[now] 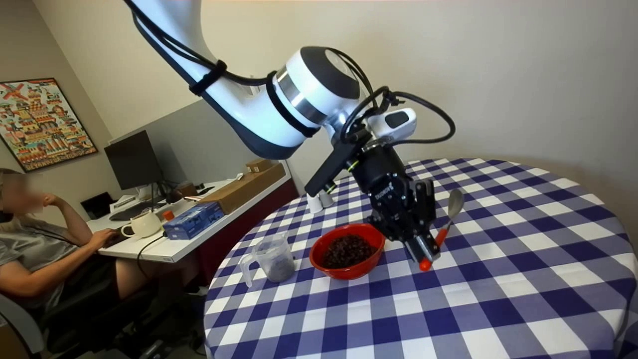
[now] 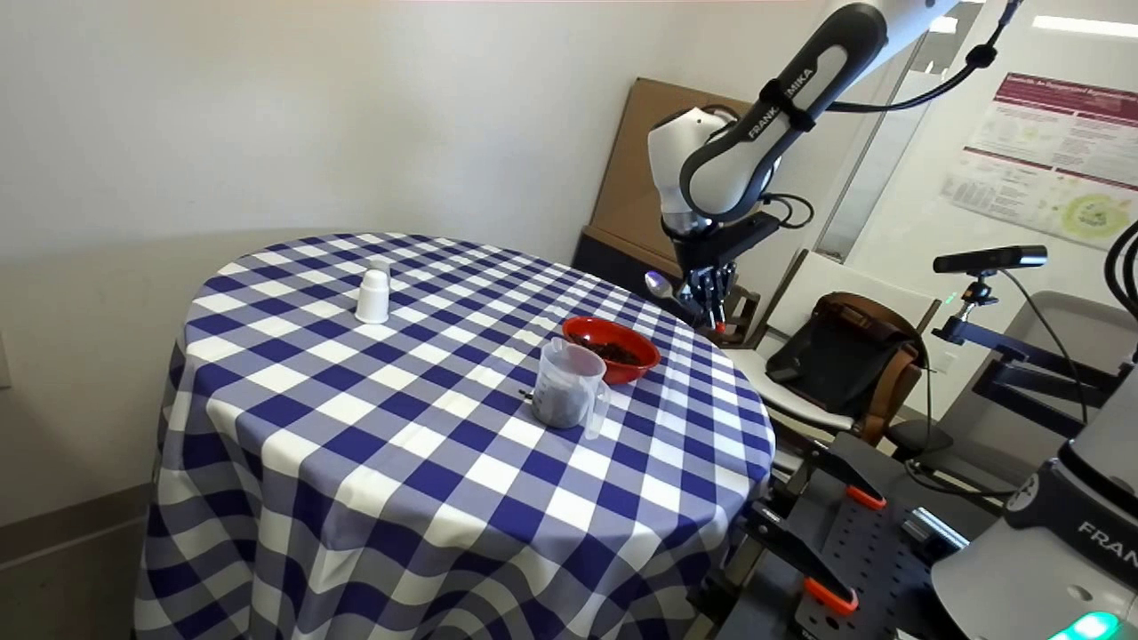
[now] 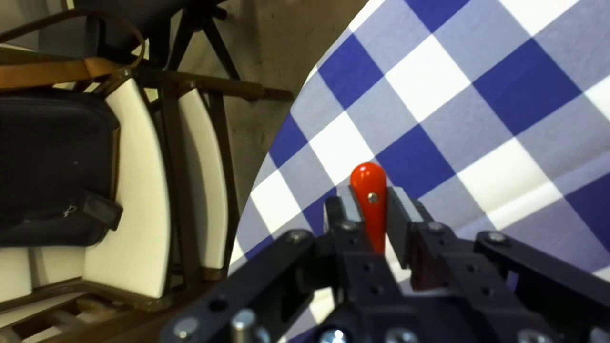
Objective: Pick up the spoon, take one spoon of objects from the red bowl and put it in the measuring cup
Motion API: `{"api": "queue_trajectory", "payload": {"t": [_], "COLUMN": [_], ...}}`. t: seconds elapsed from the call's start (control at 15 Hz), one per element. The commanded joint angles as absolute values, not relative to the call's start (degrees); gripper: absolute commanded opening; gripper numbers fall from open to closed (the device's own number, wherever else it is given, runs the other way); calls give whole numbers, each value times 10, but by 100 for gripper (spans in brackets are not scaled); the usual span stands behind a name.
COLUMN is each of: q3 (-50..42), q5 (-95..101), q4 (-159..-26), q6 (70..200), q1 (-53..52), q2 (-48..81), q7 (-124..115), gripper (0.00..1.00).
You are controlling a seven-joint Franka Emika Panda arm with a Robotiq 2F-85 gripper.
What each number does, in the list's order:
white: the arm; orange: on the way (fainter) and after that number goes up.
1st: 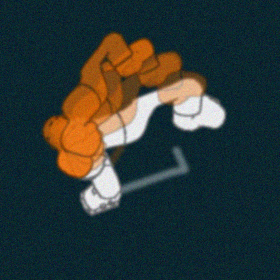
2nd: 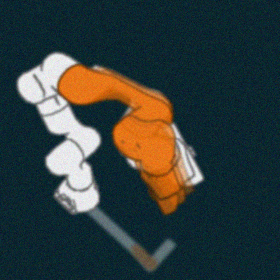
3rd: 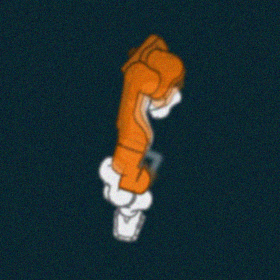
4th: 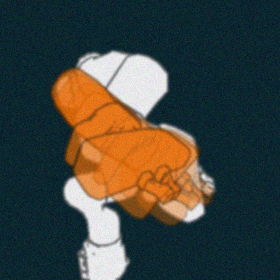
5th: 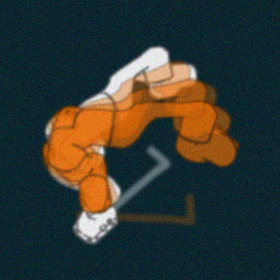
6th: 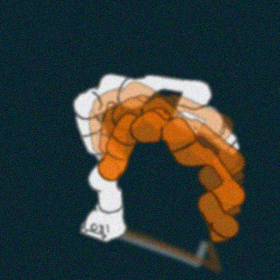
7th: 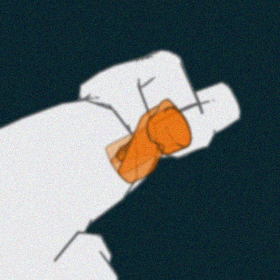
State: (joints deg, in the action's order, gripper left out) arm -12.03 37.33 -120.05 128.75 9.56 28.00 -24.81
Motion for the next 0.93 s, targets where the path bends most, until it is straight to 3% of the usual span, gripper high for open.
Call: {"api": "queue_trajectory", "payload": {"t": [0.0, 0.67, 0.73, 0.87], "q3": [-124, -130, -131, -134], "q5": [319, 209, 202, 195], "q4": [-1206, -1192, -1193, -1193], "q6": [1279, 1279, 1279, 1278], "q1": [101, 121, 122, 119], "q2": [309, 355, 357, 361], "q7": [-183, -73, -69, -70], "gripper": [5, 5, 44, 50]}}
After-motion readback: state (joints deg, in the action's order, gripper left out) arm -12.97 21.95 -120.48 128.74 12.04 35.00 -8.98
